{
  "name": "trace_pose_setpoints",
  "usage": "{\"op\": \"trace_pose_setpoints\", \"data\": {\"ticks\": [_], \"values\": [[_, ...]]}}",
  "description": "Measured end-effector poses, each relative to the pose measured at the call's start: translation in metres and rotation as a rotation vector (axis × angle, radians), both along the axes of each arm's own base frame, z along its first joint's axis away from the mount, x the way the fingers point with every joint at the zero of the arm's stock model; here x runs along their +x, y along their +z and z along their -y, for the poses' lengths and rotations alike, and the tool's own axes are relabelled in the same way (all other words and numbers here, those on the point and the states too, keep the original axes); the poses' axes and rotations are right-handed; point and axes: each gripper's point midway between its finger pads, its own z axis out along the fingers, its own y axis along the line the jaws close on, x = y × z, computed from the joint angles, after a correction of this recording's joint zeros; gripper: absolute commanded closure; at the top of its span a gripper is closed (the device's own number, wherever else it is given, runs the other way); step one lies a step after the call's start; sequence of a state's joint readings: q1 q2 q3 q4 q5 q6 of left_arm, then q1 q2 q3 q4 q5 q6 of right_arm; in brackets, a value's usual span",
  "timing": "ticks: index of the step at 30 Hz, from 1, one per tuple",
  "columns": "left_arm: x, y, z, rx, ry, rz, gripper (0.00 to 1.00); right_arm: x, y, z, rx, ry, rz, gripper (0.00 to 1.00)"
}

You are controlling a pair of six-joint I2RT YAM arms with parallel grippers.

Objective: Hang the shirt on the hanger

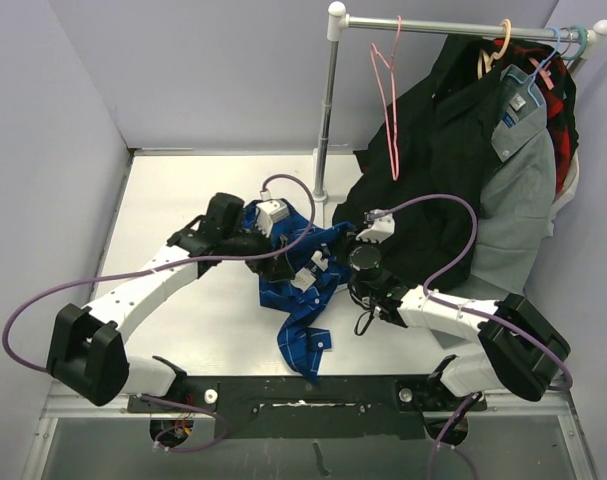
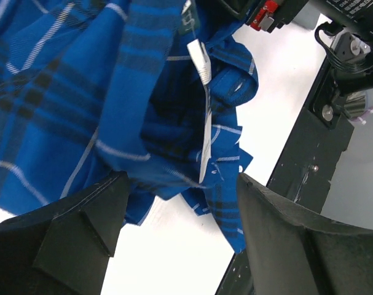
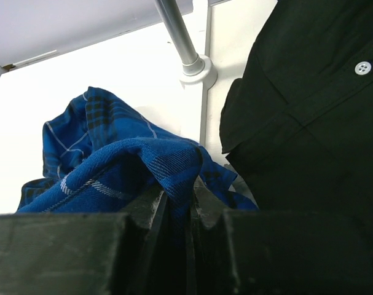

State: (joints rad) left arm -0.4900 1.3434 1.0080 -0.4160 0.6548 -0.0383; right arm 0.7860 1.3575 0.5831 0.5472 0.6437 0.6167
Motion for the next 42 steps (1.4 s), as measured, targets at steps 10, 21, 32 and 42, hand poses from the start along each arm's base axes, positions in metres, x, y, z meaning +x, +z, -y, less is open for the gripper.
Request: {"op": "trace_pose_setpoints", "data": {"ticks": [10,21,32,42], "values": [[0.022,-0.019,0.004,0.106,0.031,0.06,0.24,0.0,-0.001,0.0,0.008,-0.002,-0.004,1.0],[0.037,-0.019,-0.029,0.221,-0.051,0.251,0.18,0.0,-0.001,0.005,-0.009,-0.006,-0.004,1.0],[0.034,-0.042,-0.048,0.298,-0.128,0.315,0.36,0.0,-0.003,0.007,-0.011,-0.006,-0.012,1.0],[0.046,-0.071,-0.057,0.291,-0.132,0.269,0.99,-0.001,0.004,0.009,0.004,0.0,-0.003,1.0]]}}
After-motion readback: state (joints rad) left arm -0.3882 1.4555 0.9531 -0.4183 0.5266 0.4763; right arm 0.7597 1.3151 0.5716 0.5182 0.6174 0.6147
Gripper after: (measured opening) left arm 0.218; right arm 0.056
